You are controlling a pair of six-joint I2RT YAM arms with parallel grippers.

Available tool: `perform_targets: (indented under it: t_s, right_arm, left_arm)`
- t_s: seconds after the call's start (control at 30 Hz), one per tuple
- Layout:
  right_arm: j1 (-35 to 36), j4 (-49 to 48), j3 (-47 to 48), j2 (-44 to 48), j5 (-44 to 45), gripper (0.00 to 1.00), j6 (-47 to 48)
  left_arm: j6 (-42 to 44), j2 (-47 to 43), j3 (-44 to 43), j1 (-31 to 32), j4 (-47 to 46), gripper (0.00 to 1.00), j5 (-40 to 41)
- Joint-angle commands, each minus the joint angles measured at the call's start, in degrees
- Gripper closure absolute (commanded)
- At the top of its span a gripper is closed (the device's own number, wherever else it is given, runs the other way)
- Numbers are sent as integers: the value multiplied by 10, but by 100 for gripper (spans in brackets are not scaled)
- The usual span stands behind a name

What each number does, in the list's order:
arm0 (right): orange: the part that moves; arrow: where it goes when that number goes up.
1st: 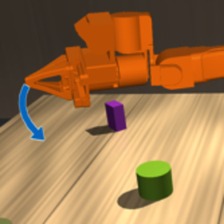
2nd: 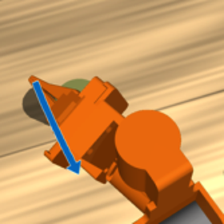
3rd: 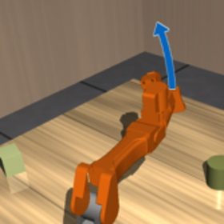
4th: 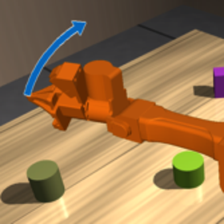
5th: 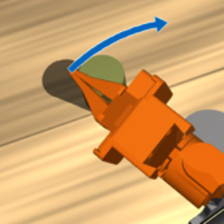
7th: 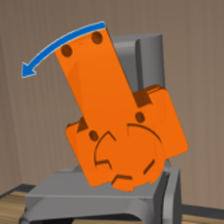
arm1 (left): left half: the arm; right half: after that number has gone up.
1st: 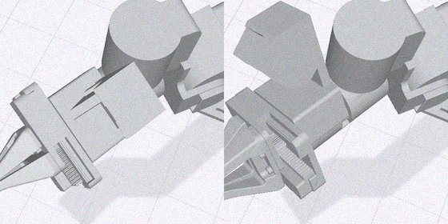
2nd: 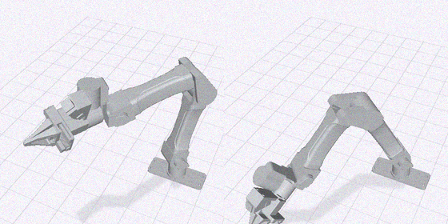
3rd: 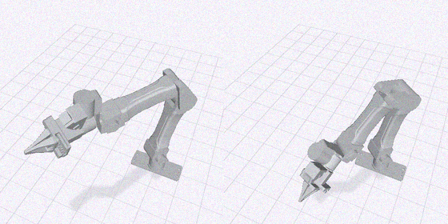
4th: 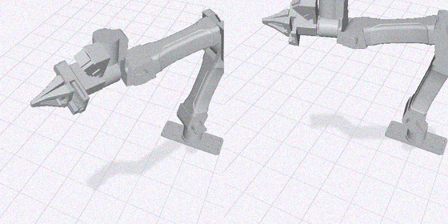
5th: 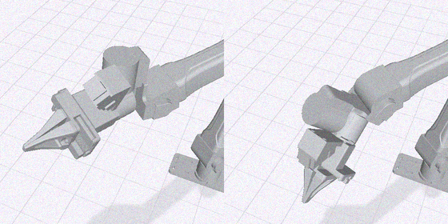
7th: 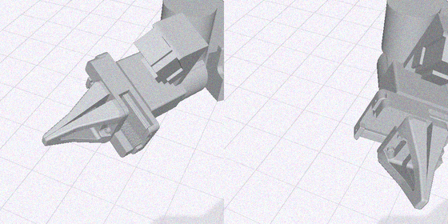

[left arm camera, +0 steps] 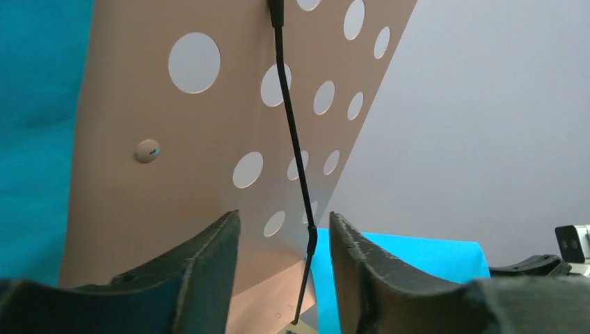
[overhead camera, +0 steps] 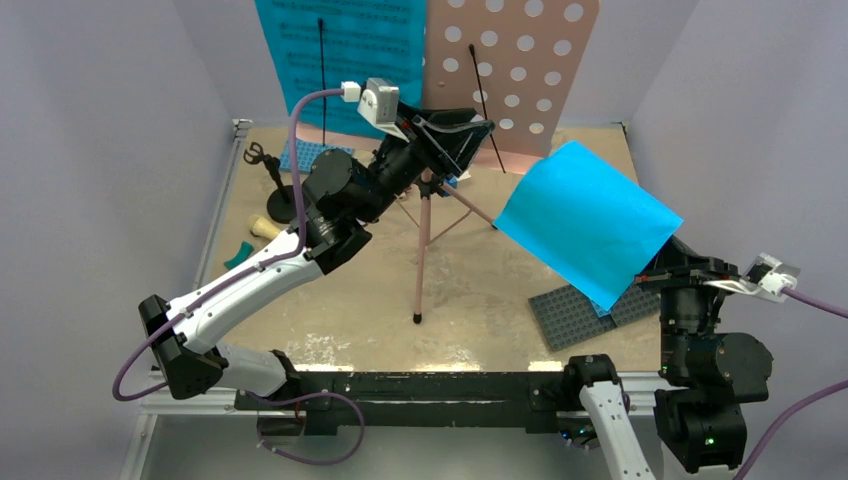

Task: Pack up the instrument practice props

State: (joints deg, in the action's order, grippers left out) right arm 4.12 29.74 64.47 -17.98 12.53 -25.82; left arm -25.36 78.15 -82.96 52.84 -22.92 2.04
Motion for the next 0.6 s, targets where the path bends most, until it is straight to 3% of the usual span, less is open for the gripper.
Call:
perform_targets:
  t_s: [0.0,0.23,0.37,0.57]
  right_arm:
    - [3,5,-27,19,31,100,9]
    - [3,16,-108,2,34,100,-3]
    - [3,20,-137,-39,16,100,-14]
    - [2,22,-169,-114,-19,100,-32]
  left_arm:
    - [-2,-40,20,0,-6,40,-6]
    - [-47,-110,96,0,1,20,-18]
    - [-66,-151,135,0,19,1,-35]
    - [-114,-244,241,1,33,0,-23]
